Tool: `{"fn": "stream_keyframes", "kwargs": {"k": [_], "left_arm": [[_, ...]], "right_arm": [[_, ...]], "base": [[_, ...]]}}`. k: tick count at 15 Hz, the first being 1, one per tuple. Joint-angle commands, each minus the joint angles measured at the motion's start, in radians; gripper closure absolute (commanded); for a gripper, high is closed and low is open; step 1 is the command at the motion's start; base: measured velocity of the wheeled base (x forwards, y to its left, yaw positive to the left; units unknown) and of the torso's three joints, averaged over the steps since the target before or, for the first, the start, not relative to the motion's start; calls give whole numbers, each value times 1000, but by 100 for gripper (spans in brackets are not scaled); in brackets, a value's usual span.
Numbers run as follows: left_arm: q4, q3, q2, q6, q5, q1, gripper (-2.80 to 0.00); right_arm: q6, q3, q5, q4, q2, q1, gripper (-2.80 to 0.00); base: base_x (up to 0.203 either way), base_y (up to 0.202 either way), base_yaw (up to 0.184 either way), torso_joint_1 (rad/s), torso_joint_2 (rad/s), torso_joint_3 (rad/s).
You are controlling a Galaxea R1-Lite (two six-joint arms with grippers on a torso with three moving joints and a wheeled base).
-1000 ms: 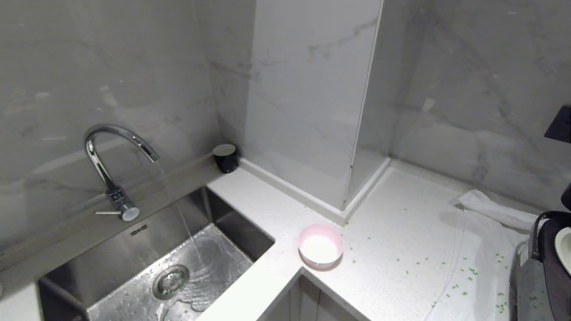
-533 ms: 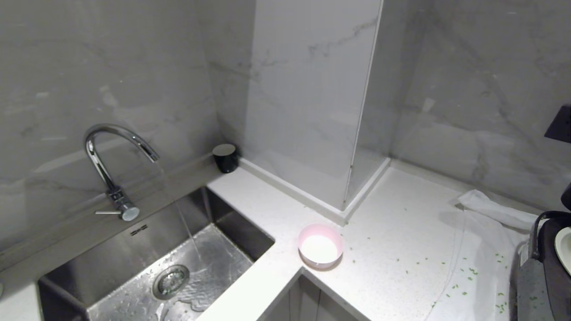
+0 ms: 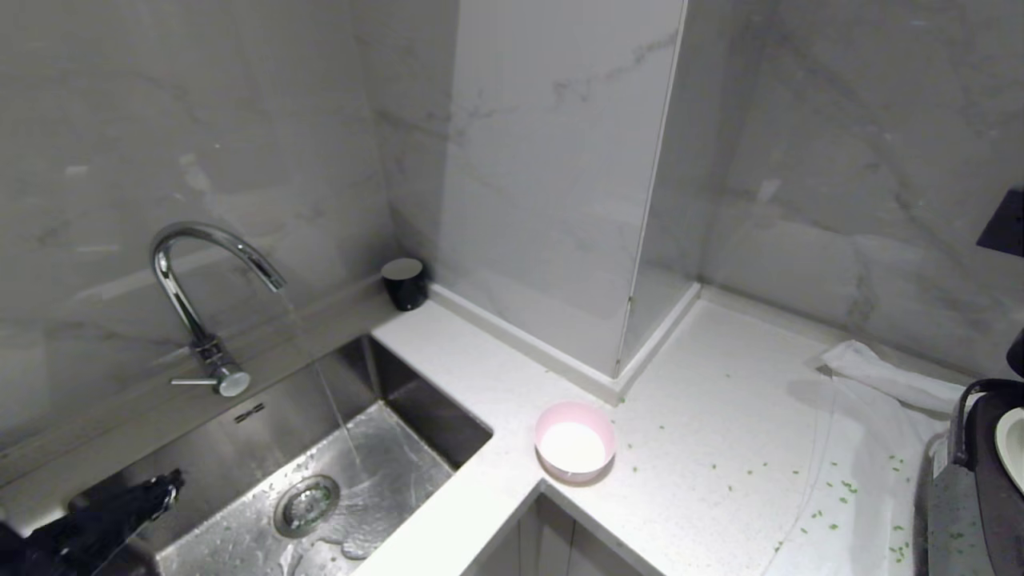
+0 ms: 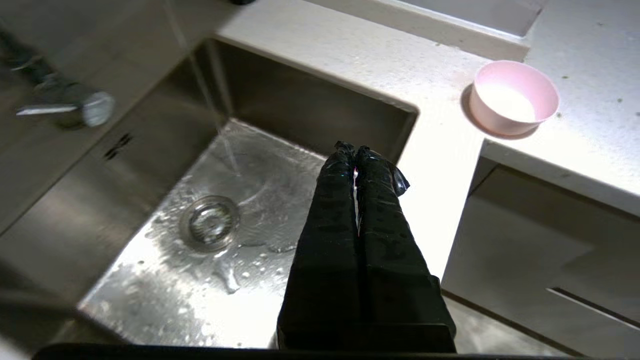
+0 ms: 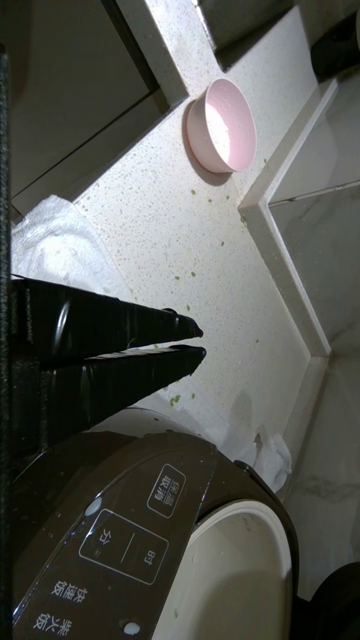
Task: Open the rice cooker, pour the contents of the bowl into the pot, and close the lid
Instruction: Pick up the bowl on the table
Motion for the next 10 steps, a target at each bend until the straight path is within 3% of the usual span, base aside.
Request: {"fn": "stream_keyframes", "kwargs": {"k": [1,5,10], "left_arm": [[-119,-100,406,-22,29,-98,0],[-194,-390,704,-166,113,-309,0],[25,-723,950,-302,134,-453,0]], "right_arm": [[0,0,0,1,1,0,0],[0,0,0,1,0,0,0],[0,0,0,1,1,0,0]], "base": [[0,0,0,0,0,0],[0,0,0,0,0,0],[0,0,0,0,0,0]]}}
